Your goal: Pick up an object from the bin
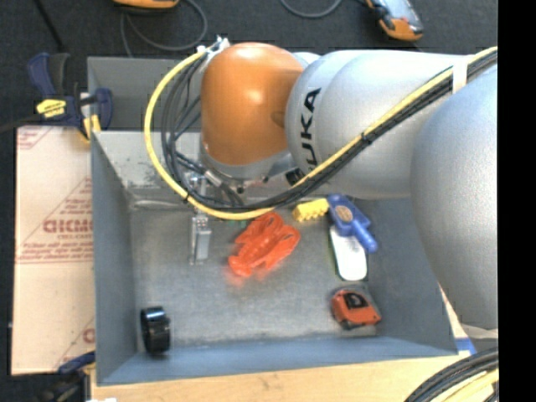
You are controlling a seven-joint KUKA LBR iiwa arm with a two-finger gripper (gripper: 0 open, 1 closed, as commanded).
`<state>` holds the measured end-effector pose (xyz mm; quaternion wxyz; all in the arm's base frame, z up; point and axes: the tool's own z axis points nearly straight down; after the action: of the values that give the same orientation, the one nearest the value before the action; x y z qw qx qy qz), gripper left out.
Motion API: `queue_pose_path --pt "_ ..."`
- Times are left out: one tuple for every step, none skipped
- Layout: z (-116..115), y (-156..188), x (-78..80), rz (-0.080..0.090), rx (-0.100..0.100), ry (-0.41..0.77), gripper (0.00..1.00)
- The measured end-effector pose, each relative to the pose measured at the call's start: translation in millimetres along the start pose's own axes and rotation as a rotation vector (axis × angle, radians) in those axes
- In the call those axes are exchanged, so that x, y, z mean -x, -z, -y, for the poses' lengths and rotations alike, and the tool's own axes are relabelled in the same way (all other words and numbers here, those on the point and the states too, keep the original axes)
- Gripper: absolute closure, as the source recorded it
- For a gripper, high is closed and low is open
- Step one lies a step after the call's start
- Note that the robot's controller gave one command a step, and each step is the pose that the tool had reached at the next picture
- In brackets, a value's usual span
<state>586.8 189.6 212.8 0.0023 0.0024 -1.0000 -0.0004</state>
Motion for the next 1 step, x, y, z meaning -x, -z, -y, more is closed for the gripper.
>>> queue_pose_path --pt "0.9 4.9 1.4 0.007 0.001 -0.003 0.00"
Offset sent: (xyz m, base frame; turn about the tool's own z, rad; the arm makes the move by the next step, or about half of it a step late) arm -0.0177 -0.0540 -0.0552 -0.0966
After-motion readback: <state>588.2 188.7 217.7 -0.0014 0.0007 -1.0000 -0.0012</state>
